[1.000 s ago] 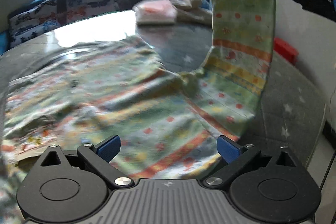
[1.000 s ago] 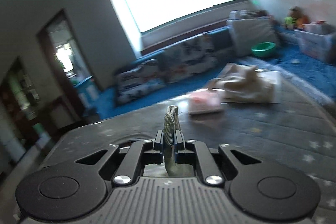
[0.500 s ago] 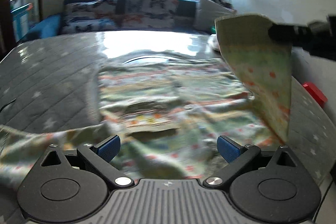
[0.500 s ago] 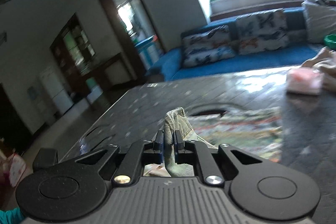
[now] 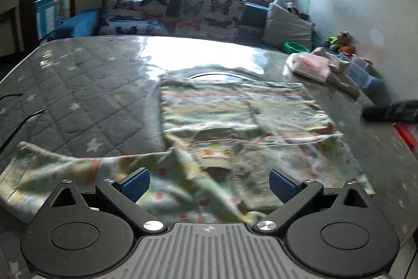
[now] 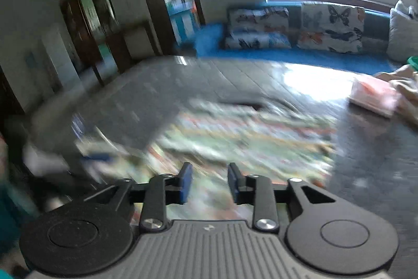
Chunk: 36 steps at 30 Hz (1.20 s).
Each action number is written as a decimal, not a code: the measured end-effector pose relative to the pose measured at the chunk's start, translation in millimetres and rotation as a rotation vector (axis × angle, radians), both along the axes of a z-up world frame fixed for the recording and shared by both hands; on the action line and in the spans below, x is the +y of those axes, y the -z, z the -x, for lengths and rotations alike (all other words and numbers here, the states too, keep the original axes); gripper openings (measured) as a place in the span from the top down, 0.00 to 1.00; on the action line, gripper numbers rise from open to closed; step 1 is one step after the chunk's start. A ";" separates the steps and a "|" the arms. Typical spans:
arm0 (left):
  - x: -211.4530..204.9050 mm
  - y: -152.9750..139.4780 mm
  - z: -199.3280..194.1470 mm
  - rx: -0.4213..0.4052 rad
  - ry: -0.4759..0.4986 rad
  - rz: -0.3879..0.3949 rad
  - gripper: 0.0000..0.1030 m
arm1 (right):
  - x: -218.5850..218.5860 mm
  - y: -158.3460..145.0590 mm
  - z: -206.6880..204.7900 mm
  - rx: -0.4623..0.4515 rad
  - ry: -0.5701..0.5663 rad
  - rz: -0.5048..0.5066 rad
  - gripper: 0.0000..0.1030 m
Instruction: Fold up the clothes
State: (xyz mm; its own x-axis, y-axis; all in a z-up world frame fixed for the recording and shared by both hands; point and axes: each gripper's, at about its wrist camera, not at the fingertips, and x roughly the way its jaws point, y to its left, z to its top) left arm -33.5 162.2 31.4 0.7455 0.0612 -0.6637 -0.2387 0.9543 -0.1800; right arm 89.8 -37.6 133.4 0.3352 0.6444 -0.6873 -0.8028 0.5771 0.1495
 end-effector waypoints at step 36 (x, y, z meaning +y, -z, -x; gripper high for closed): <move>-4.5 21.1 -13.6 -0.008 0.083 0.125 0.43 | 18.6 56.6 -10.4 -0.067 -0.028 0.092 0.65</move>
State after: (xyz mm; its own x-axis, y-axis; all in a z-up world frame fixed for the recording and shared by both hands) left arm -20.0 157.8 10.3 0.7499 -0.0842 -0.6562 -0.1575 0.9406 -0.3007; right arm 100.2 -19.0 76.8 0.3654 0.5894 -0.7205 -0.8252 0.5632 0.0423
